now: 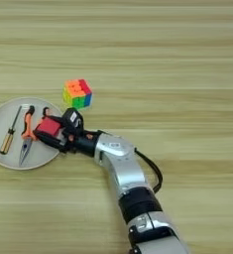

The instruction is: Move the objects on the table

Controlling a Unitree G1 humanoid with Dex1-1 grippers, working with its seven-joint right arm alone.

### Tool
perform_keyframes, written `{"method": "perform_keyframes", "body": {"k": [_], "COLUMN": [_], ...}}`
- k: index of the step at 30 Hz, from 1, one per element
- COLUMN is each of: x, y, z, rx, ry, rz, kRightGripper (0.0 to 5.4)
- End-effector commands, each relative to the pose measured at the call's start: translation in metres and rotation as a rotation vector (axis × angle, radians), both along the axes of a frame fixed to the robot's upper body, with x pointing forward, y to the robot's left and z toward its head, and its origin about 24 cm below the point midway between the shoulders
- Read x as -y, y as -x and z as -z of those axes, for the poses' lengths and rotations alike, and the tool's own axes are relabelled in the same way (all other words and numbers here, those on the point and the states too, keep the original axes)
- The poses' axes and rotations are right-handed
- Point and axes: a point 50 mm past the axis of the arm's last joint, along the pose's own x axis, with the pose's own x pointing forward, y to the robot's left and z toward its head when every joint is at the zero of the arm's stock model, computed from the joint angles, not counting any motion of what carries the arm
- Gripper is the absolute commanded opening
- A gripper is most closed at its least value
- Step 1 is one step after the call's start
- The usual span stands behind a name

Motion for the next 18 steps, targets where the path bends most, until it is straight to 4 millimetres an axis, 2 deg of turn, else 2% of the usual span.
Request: {"method": "perform_keyframes", "body": {"k": [1,10,16,18], "x": [0.002,0.02,0.046,0.058], "y": [-0.026,-0.043,-0.06,-0.065], "z": [-0.048,-0.07,-0.084,-0.087], "rx": [0.191,0.276,0.348,0.385], "ry": [-0.099,-0.219,-0.268,-0.273], "rz": [0.093,0.302,0.569,0.71], "kRightGripper": [2.35,2.35,2.35,2.35]}}
